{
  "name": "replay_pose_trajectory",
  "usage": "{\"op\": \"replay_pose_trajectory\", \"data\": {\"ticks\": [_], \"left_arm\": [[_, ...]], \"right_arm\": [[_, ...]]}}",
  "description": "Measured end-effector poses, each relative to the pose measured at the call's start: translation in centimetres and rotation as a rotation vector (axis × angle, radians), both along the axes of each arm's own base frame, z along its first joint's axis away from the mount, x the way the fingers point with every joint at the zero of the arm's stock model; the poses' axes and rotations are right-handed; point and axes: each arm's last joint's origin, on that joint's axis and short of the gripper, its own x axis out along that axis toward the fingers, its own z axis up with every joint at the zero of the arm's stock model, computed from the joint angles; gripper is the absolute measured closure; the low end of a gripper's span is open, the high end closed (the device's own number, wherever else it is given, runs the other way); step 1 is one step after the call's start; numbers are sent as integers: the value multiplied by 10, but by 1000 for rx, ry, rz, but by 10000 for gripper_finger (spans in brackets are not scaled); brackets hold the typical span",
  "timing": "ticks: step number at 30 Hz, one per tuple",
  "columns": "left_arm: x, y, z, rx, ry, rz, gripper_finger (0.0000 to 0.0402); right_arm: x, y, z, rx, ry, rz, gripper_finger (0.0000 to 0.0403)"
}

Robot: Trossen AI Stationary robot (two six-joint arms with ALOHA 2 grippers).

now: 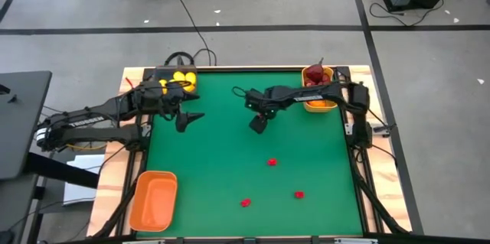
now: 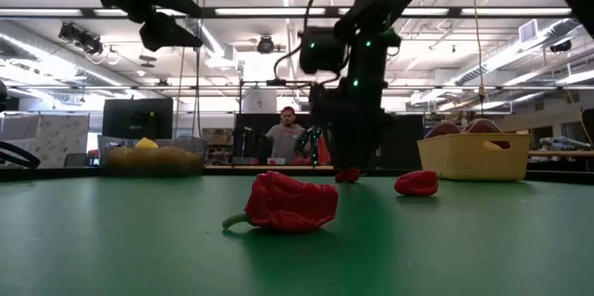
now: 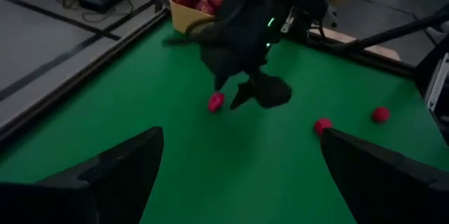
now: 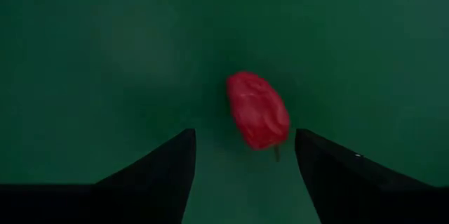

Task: Sort produce into baskets
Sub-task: Put the top red bell pepper into the orange bin

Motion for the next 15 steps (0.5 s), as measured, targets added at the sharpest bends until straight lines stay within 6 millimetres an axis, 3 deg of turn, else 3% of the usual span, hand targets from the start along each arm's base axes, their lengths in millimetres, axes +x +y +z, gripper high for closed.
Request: {"op": "replay_pose_trajectory", "data": {"ticks": [8, 15], "left_arm": [[0, 0, -1, 15, 13, -20, 9], [-3, -2, -2, 19, 32, -61, 9]], "right_arm": [[10, -6, -19, -20, 67, -32, 167], [11, -5, -19, -15, 48, -65, 259]]}}
